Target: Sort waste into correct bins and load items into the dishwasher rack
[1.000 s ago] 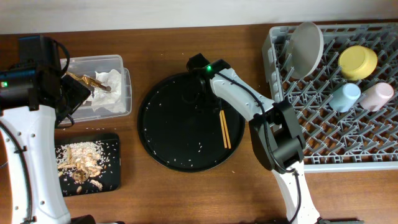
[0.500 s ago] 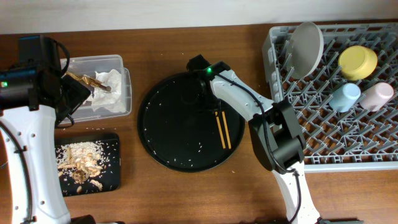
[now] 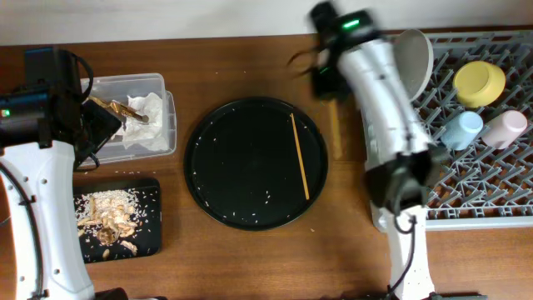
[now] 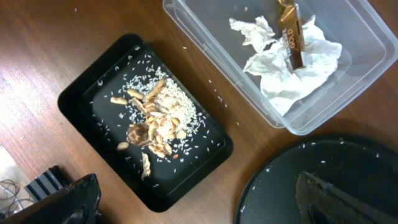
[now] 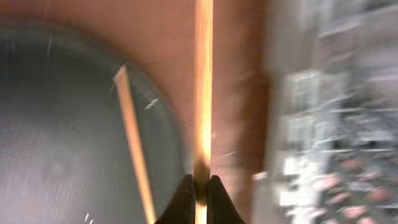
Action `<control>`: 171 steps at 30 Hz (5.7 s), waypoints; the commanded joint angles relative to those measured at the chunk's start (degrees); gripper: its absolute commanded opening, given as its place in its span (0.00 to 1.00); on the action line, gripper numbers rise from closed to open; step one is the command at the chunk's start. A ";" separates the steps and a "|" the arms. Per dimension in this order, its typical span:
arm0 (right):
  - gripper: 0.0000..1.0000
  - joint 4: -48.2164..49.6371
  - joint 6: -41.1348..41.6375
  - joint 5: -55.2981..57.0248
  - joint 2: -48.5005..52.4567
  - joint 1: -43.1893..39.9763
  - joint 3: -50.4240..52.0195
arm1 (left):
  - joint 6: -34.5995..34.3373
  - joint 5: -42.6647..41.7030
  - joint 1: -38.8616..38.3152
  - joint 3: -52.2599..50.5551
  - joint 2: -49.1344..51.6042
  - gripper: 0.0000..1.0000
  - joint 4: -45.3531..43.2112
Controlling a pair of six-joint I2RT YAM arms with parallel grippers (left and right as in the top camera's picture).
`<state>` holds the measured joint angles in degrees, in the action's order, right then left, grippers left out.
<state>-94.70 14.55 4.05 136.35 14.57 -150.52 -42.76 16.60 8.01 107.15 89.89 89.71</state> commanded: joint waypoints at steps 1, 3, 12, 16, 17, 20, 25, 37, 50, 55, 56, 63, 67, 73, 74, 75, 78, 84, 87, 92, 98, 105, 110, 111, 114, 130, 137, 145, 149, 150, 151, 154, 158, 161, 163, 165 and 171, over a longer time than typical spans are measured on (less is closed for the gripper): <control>0.04 -2.60 -12.59 -1.88 -1.07 -11.08 -7.85 | -0.52 0.22 0.04 0.50 -0.13 0.99 -0.02; 0.04 -1.53 -17.57 -3.63 -0.96 -18.01 -6.60 | -0.50 0.22 0.04 0.50 -0.13 0.99 -0.02; 0.64 6.75 -19.67 -12.50 -0.96 -20.55 2.21 | -0.50 0.22 0.04 0.50 -0.13 0.99 -0.02; 0.68 3.17 -17.07 -14.25 -1.01 -20.52 2.34 | -0.50 0.22 0.04 0.50 -0.13 0.99 -0.02; 0.68 1.73 -17.05 -15.82 -1.05 -20.39 2.34 | -0.50 0.22 0.04 0.50 -0.13 0.99 -0.02; 0.64 0.37 -14.91 -17.27 -2.40 -18.29 2.34 | -0.50 0.24 0.04 0.50 -0.13 0.99 -0.02; 0.58 0.79 -14.93 -18.58 -5.35 -6.29 2.89 | -0.50 0.22 0.04 0.50 -0.13 0.99 -0.02; 0.41 29.94 -0.07 -6.23 -4.61 11.30 43.28 | -0.50 0.24 0.04 0.50 -0.13 0.99 -0.02; 0.04 30.38 1.40 -3.32 -4.90 11.10 42.86 | -0.50 0.22 0.04 0.50 -0.13 0.99 -0.02; 0.04 8.85 -5.25 -3.34 -4.92 -0.22 10.51 | -0.50 0.22 0.04 0.50 -0.13 0.99 -0.02; 0.04 7.30 -6.64 -3.34 -4.92 -2.80 6.73 | -0.50 0.24 0.04 0.50 -0.13 0.99 -0.02; 0.04 17.68 -10.29 -3.06 -4.57 -17.29 11.98 | -0.50 0.22 0.04 0.50 -0.13 0.99 -0.02; 0.22 25.16 -11.34 -2.91 -4.52 -17.27 19.98 | -0.50 0.22 0.04 0.50 -0.13 0.99 -0.02; 0.38 17.38 -7.76 -3.39 -6.51 -17.22 17.99 | -0.52 0.24 0.04 0.50 -0.13 0.99 -0.02; 0.37 15.98 -5.57 -3.39 -8.22 -17.22 17.94 | -0.52 0.24 0.04 0.50 -0.13 0.99 -0.02; 0.37 14.43 -2.56 -3.85 -10.99 -17.20 17.94 | -0.52 0.24 0.04 0.50 -0.13 0.99 -0.02; 0.36 4.74 -2.01 -7.91 -20.98 -17.20 17.97 | -0.50 0.24 0.04 0.50 -0.13 0.99 -0.02; 0.29 -2.64 -1.97 -8.13 -38.29 -3.50 37.03 | -0.50 0.22 0.04 0.50 -0.13 0.99 -0.02; 0.37 -2.25 2.03 -7.89 -53.96 2.05 51.49 | -0.50 0.24 0.04 0.50 -0.13 0.99 -0.02; 0.98 -2.62 2.49 -9.97 -74.55 3.21 64.74 | -0.50 0.24 0.04 0.50 -0.13 0.99 -0.02; 0.98 2.54 2.25 -5.07 -74.51 3.43 67.95 | -0.50 0.24 0.04 0.50 -0.13 0.99 -0.02; 0.98 44.94 -0.76 -8.15 -105.50 -3.41 107.08 | -0.50 0.22 0.04 0.50 -0.13 0.99 -0.02; 0.98 64.63 -0.81 -7.87 -125.15 -9.49 129.44 | -0.50 0.22 0.04 0.50 -0.13 0.99 -0.02; 0.98 68.89 -0.74 -7.93 -128.69 -11.50 134.03 | -0.50 0.24 0.04 0.50 -0.13 0.99 -0.02; 0.99 77.20 -0.76 -8.09 -133.79 -14.58 141.20 | -0.50 0.22 0.04 0.50 -0.13 0.99 -0.02; 0.98 90.62 -16.87 -9.84 -136.17 -20.33 150.20 | -0.50 0.24 0.04 0.50 -0.13 0.99 -0.02; 0.98 90.64 -16.90 -9.79 -136.17 -19.82 150.20 | -0.50 0.24 0.04 0.50 -0.13 0.99 -0.02; 0.98 90.64 -16.90 -9.79 -136.17 -19.82 150.20 | -0.50 0.26 0.04 0.50 -0.11 0.99 0.59; 0.98 90.64 -16.90 -9.79 -136.17 -19.82 150.20 | -0.48 -0.44 -0.13 -6.03 -2.62 0.99 1.20; 0.98 90.64 -16.87 -9.79 -136.17 -19.82 150.20 | -0.46 -0.72 -0.15 -13.66 -5.07 0.99 -4.22; 0.98 90.64 -16.90 -9.79 -136.17 -19.82 150.20 | 1.38 -2.95 -0.46 -23.21 -8.44 0.99 -11.91; 0.98 90.64 -16.90 -9.79 -136.17 -19.82 150.20 | 21.09 -14.45 -0.46 -45.38 -18.40 0.99 -38.18; 0.98 90.64 -16.90 -9.79 -136.17 -19.82 150.20 | 28.74 -16.90 -4.96 -66.64 -34.14 0.99 -62.03; 0.98 90.64 -16.90 -9.79 -136.17 -19.82 150.20 | 28.76 -16.90 -7.76 -85.94 -49.66 0.99 -80.83; 0.98 90.64 -16.87 -9.79 -136.17 -19.82 150.20 | 28.89 -16.90 -7.76 -94.62 -57.88 0.99 -85.77; 0.98 90.64 -16.90 -9.79 -136.17 -19.82 150.20 | 29.29 -16.87 -7.76 -97.07 -60.85 0.99 -86.49; 0.98 90.64 -16.90 -9.79 -136.17 -19.82 150.20 | 29.64 -16.85 -7.76 -105.94 -76.13 0.99 -89.70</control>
<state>-3.84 -2.17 -5.08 0.58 -5.52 -0.67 -14.26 0.36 0.38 4.69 16.82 1.48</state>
